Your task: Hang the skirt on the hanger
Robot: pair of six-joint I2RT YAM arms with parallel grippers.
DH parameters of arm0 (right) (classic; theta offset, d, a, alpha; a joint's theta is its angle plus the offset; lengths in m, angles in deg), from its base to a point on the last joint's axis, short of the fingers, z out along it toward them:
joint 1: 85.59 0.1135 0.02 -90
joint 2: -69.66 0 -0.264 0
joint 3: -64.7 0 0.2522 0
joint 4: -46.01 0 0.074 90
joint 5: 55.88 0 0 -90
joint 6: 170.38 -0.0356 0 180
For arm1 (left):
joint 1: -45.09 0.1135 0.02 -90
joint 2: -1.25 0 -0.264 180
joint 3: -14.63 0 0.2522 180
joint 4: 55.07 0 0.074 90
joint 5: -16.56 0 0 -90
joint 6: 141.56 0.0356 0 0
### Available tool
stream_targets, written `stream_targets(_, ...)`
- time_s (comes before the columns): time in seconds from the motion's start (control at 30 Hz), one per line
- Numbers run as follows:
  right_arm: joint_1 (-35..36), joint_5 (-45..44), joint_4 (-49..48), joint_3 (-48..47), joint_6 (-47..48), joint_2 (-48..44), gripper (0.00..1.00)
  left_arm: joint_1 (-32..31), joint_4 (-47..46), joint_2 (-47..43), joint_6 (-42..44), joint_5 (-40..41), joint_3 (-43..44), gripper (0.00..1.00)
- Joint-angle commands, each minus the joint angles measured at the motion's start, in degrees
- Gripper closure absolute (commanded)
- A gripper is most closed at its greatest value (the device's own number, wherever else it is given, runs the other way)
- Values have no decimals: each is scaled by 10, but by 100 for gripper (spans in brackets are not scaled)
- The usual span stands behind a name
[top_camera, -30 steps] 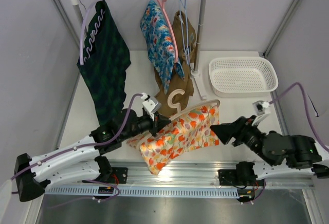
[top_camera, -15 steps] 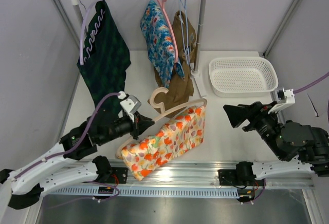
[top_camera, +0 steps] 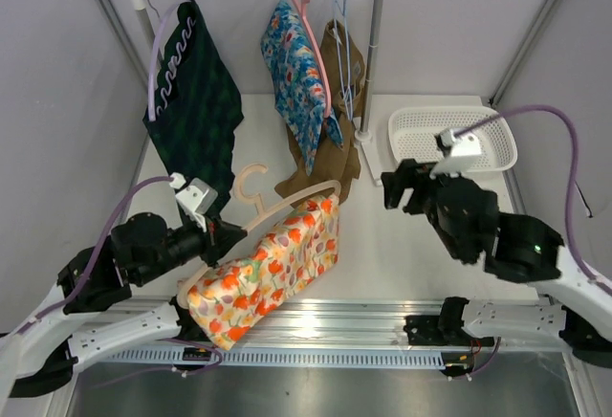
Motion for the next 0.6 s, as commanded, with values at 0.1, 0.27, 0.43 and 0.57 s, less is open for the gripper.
stream_targets(0.1,-222,370,-56,-2,23,31,23,-3,72,-9,-39,38,69,100)
stream_targets(0.27,-325,444,-71,-4,17,63,23,-3,126,23,-43,81,106,100)
stream_targets(0.43,-394,498,-84,1,9,77,23,-3,141,60,-46,146,141,100)
stream_targets(0.57,-437,552,-93,14,4,80,23,-3,138,97,-36,187,183,100)
